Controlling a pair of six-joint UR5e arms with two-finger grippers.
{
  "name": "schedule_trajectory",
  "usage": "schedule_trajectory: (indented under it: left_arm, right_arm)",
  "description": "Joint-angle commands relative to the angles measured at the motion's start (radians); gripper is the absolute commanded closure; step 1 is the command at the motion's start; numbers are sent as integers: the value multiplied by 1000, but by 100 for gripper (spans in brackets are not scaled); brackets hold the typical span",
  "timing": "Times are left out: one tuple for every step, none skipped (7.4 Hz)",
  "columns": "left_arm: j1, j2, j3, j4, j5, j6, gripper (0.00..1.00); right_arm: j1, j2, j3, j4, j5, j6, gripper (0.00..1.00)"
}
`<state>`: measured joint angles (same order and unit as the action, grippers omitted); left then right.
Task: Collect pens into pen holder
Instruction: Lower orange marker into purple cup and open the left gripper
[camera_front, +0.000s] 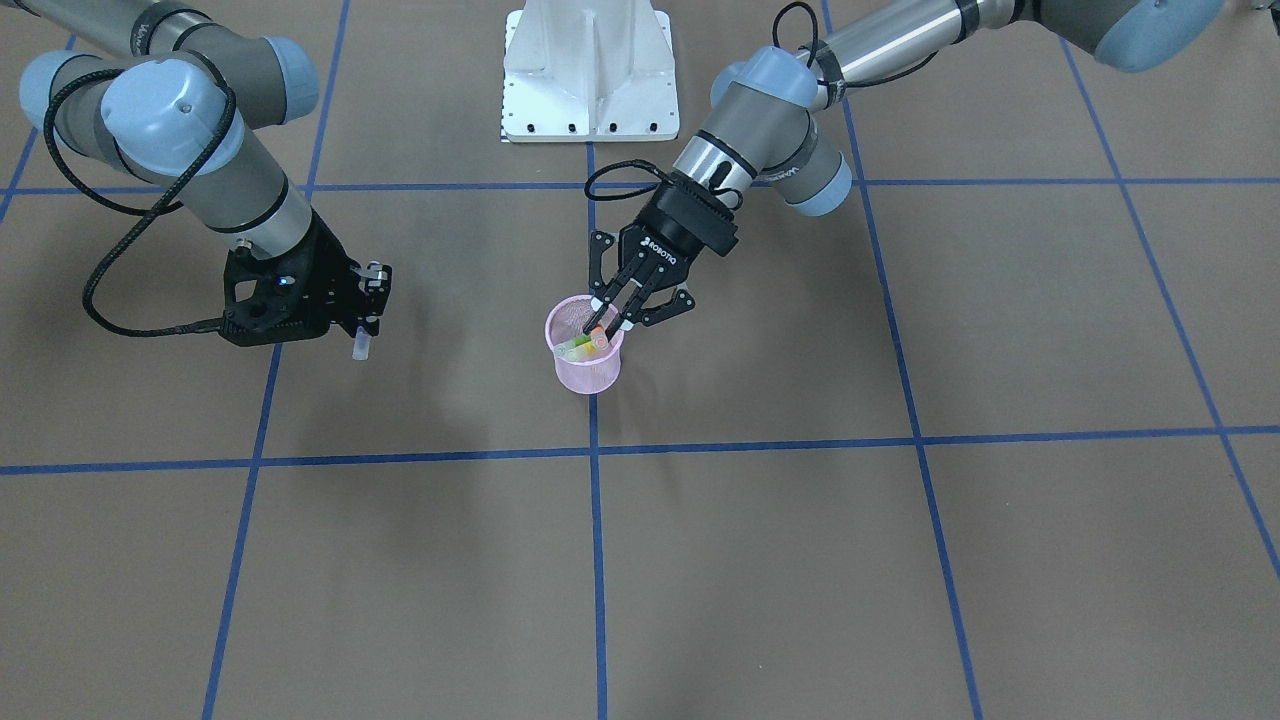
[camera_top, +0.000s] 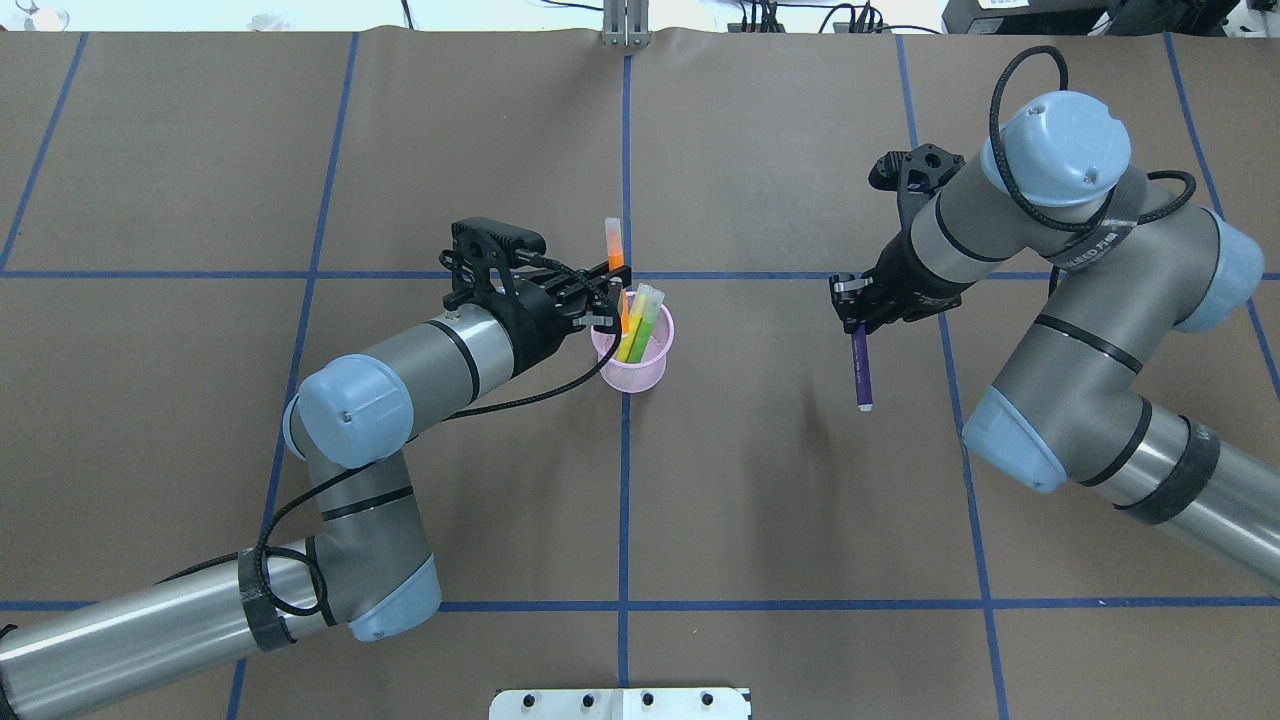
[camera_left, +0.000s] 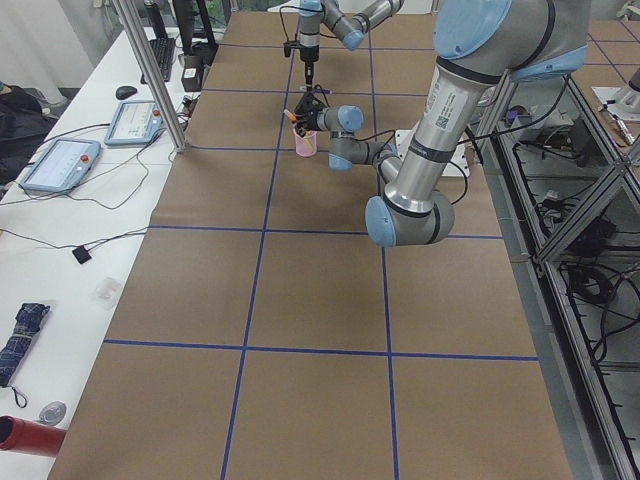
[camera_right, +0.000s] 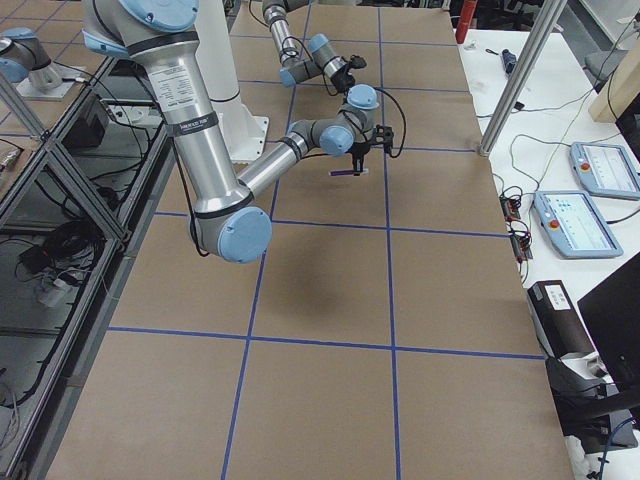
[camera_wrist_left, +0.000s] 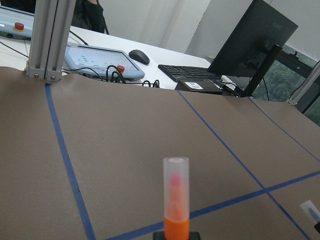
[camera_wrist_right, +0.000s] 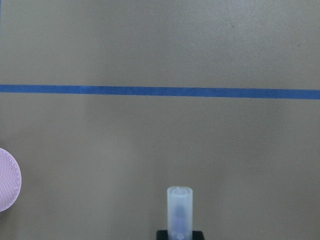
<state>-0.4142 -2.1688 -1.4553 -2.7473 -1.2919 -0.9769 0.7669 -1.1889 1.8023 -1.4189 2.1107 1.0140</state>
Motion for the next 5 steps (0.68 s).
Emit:
schedule_trajectory:
  left_arm:
    - [8,-11,6,0,5,-6,30]
    - [9,-14,4,0,5,-8,2]
    - [9,-19,-16,-3,3,-12,1]
    - [6,-17,-33,0,-4,-11,1]
    - [5,-17,-72,12,-6,-8,1]
  right_arm:
    - [5,0,11,0,-2,0,100]
    - [12,0,29,0,-2,0,100]
    - [20,0,52,3,-9,0,100]
    - [32,9,67,30,-12,1,100]
    - [46,15,69,93,-18,5,100]
